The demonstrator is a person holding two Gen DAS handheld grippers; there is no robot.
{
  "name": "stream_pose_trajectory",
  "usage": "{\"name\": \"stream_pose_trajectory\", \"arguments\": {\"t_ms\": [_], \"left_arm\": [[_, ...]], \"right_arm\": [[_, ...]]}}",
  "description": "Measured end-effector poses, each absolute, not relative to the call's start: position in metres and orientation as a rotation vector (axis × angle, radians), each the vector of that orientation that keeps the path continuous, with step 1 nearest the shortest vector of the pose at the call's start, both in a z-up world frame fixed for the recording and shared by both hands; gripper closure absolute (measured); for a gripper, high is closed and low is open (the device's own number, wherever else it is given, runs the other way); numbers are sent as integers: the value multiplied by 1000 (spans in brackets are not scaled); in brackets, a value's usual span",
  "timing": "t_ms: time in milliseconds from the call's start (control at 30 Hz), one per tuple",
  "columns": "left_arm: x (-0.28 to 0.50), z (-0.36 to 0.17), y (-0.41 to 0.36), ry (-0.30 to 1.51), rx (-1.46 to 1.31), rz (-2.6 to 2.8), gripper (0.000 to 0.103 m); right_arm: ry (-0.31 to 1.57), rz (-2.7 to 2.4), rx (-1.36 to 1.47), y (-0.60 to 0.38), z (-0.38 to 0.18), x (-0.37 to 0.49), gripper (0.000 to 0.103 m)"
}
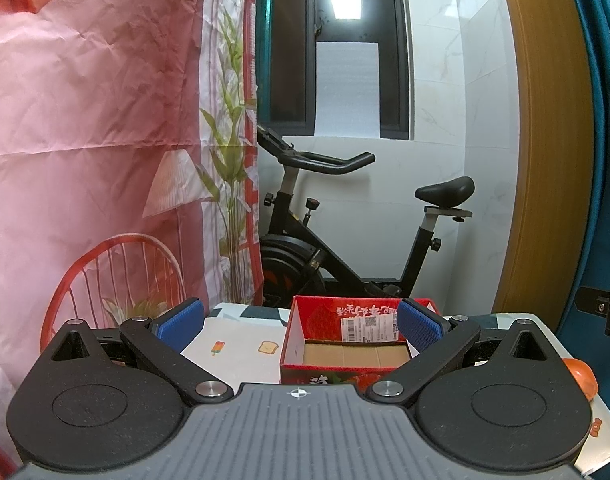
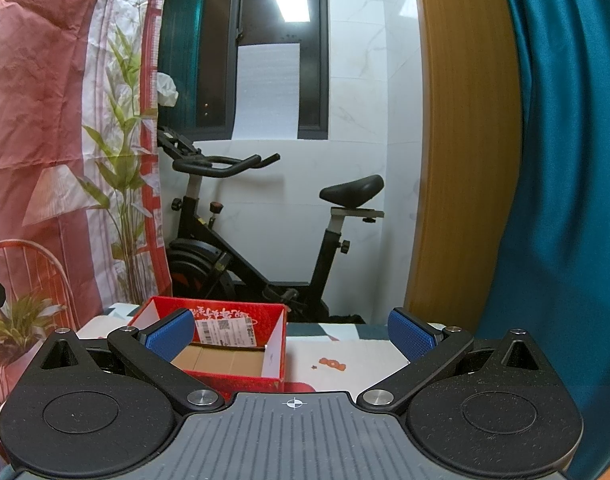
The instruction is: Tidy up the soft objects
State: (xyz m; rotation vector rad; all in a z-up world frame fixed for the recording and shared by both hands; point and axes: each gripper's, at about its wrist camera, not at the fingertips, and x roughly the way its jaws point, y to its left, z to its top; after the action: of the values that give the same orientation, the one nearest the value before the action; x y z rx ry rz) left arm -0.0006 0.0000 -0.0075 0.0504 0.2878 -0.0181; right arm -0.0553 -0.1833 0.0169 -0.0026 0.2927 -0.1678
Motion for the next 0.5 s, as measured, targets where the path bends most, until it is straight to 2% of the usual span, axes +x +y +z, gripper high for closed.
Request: {"name": "stream_pose_trajectory", "arguments": {"t_ms": [500], "left_arm": [[2, -10, 2, 311, 34, -33, 0]], "right_arm": [[291, -161, 5, -184, 13, -52, 0]]}}
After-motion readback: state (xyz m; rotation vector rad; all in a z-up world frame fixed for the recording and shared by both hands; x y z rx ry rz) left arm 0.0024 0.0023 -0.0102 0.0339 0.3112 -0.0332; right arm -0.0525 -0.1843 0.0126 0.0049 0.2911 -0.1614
